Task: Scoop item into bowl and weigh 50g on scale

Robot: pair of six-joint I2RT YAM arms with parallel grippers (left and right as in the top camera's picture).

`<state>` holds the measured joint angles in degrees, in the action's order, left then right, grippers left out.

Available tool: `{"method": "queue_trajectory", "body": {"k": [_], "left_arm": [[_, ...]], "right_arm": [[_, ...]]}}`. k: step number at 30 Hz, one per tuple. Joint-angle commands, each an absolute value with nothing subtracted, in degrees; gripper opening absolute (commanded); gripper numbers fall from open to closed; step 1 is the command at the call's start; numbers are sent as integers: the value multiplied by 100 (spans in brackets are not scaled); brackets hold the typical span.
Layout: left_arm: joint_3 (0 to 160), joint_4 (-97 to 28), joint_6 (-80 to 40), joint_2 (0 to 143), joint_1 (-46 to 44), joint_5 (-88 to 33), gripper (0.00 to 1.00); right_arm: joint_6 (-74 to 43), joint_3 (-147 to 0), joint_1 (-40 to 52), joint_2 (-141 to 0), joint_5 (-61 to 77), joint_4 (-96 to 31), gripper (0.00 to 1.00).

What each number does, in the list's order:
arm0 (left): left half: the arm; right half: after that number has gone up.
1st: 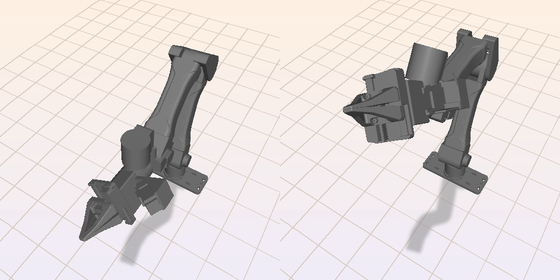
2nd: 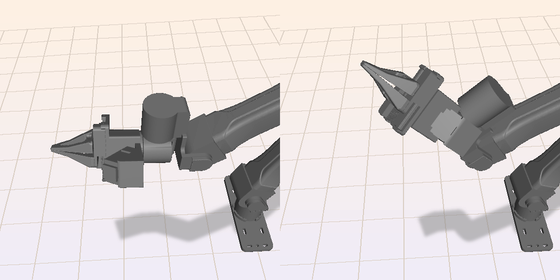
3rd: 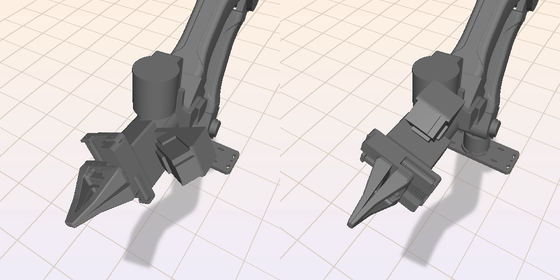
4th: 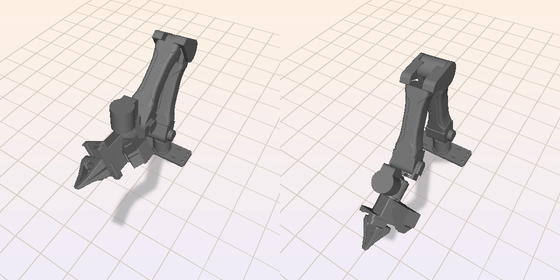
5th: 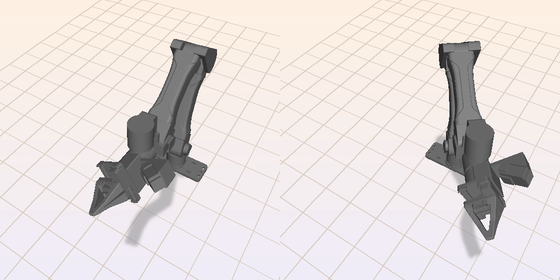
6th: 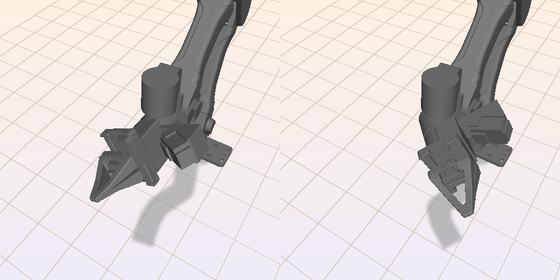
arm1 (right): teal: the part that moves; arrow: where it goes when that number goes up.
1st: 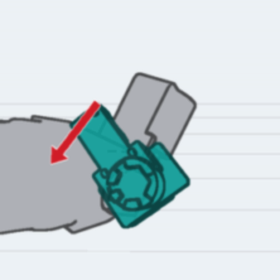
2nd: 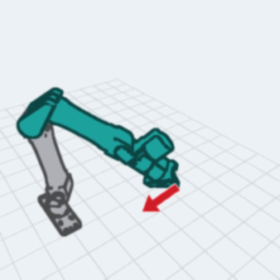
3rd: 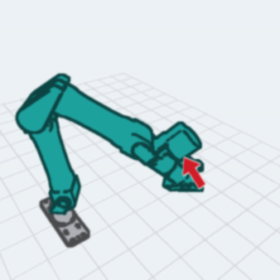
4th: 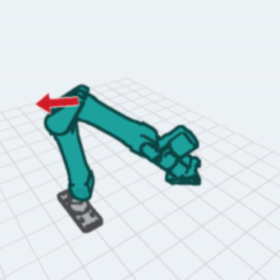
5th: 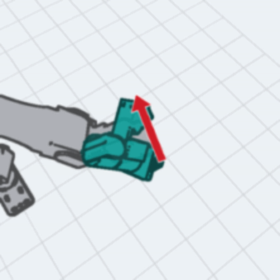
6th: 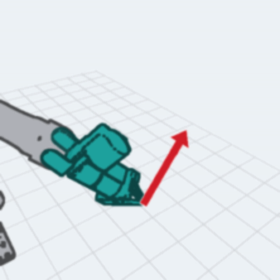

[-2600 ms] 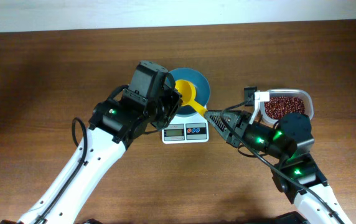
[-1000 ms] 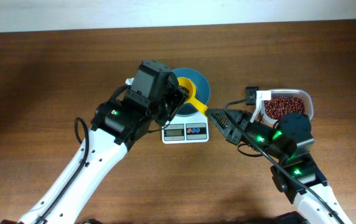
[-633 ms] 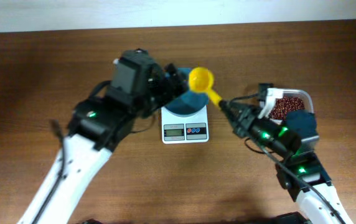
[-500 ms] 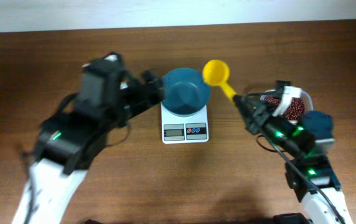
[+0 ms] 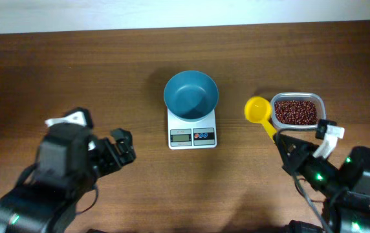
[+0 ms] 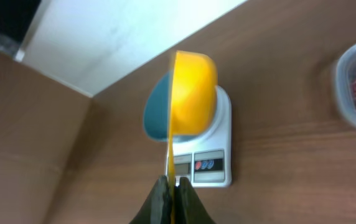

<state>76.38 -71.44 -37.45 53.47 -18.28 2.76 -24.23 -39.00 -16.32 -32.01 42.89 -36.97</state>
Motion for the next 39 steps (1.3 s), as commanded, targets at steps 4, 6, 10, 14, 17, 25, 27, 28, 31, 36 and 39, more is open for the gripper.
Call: {"method": "queue_trajectory", "body": {"k": [4,6,10,14,17,25,27,28,31,36,39], "left_arm": [[6989,-7164,-3594,6029,-1907,-176,95],[6989,-7113,-3594,6287,-2029,-172,95],[6989,-6991,-3592,6827,-2458,-172,93],[6989,-6993,-3459,7201,-3026,58,90],[6987,-6928,-3461,7382,-3448,268,90],[6934,-5680,-3465,8475,-4475,921,0],[6934,-5452,-3439,8895,-4578,1041,0],[6934,-5282,-3323,9150,-4617,1031,0],[6936,-4864,-2923,9598,-4698,1033,0],[6934,-4112,-1688,9854,-4950,1039,0],[6934,-3835,-849,10036,-5026,1039,0]], "right_arm": [[-1413,-5557,-1728,-3092,2458,-5813,4],[-1190,-5819,-1728,-3140,2231,-6230,4],[-871,-6246,-1728,-3319,2023,-6908,4],[-836,-6302,-1728,-3461,1935,-7072,4],[-836,-6302,-1728,-3546,1835,-7192,4],[-840,-6302,-1728,-3575,1765,-7227,4],[-862,-6302,-1728,-3575,1708,-7212,4],[-860,-6302,-1728,-3579,1706,-7185,4],[-860,-6302,-1728,-3621,1708,-7118,4],[-860,-6302,-1728,-3850,1706,-7050,4],[-858,-6302,-1728,-4053,1708,-7043,4]]}}
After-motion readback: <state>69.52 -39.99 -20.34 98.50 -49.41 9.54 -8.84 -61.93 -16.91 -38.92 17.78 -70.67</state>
